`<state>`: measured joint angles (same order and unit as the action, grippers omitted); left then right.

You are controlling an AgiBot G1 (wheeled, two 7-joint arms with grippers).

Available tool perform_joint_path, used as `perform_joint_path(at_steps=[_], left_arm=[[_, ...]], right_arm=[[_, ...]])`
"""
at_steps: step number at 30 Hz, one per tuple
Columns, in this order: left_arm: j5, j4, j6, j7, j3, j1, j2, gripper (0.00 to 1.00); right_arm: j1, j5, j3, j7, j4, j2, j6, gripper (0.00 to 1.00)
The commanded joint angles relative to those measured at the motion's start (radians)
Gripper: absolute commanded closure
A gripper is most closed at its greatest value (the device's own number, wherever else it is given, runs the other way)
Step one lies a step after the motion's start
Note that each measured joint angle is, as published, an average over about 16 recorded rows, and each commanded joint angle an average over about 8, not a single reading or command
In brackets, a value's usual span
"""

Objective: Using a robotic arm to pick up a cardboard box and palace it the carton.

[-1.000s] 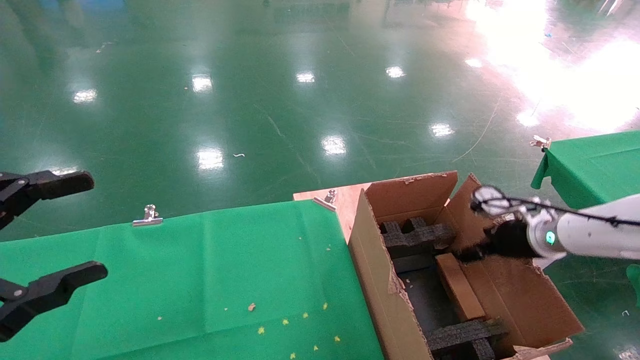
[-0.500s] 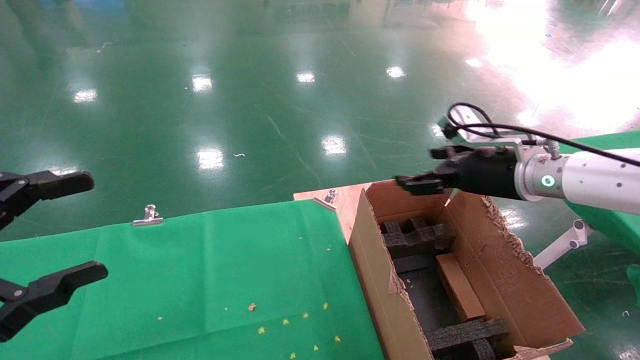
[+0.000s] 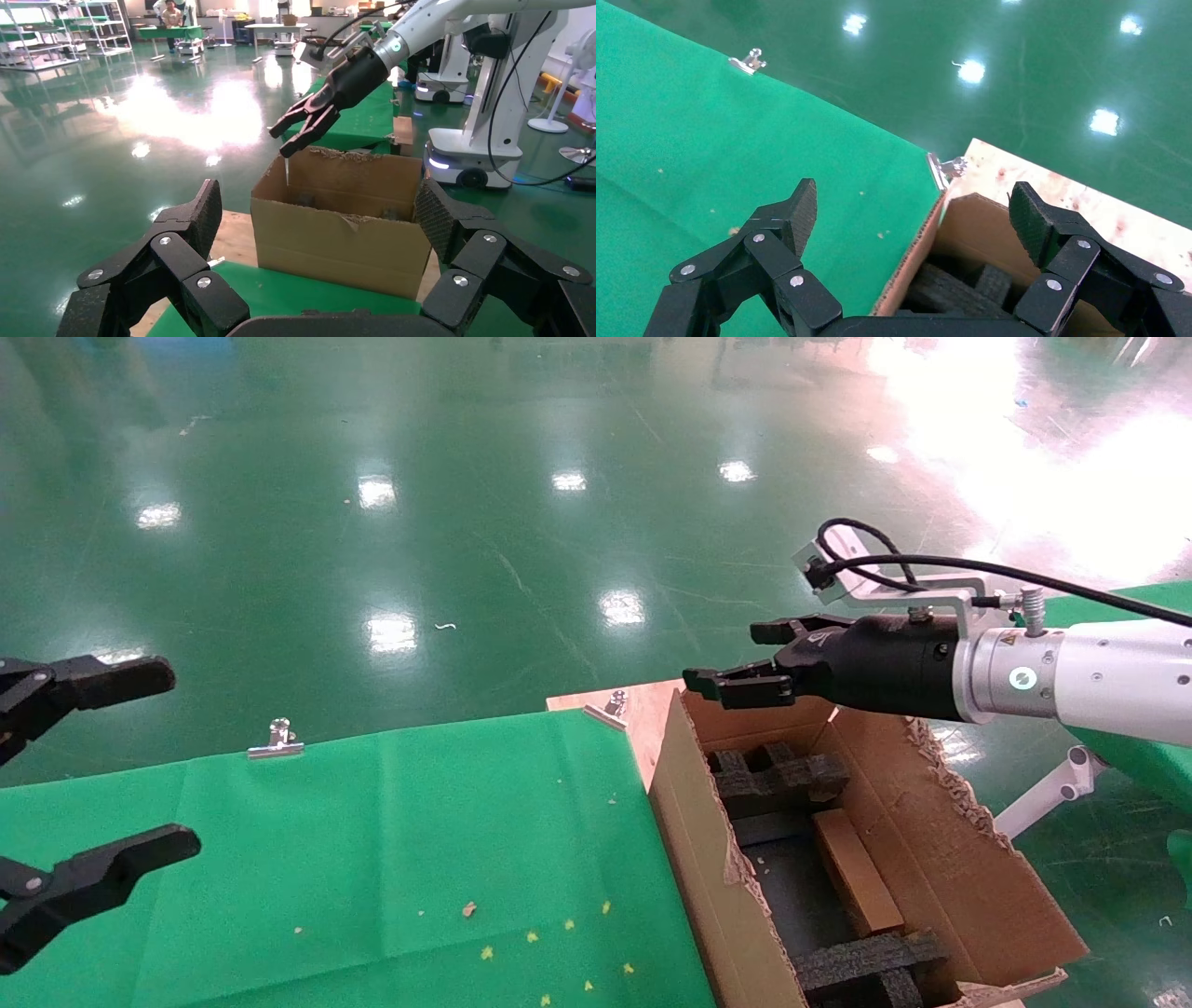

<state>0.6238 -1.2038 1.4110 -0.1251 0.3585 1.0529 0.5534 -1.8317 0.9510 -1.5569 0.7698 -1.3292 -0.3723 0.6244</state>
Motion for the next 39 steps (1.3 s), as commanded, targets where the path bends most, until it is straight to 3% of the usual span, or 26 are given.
perform_joint_path(at_steps=[1,39], left_arm=[[0.000,0.000,0.000,0.000,0.000,0.000,0.000,0.00],[0.000,0.000,0.000,0.000,0.000,0.000,0.000,0.00]], right_arm=[[0.005,0.002,0.007,-0.003,0.001,-0.002,0.005,0.00],[0.422,-0.122,0.712,-0.324,0.026,-0.134,0.486,0.00]])
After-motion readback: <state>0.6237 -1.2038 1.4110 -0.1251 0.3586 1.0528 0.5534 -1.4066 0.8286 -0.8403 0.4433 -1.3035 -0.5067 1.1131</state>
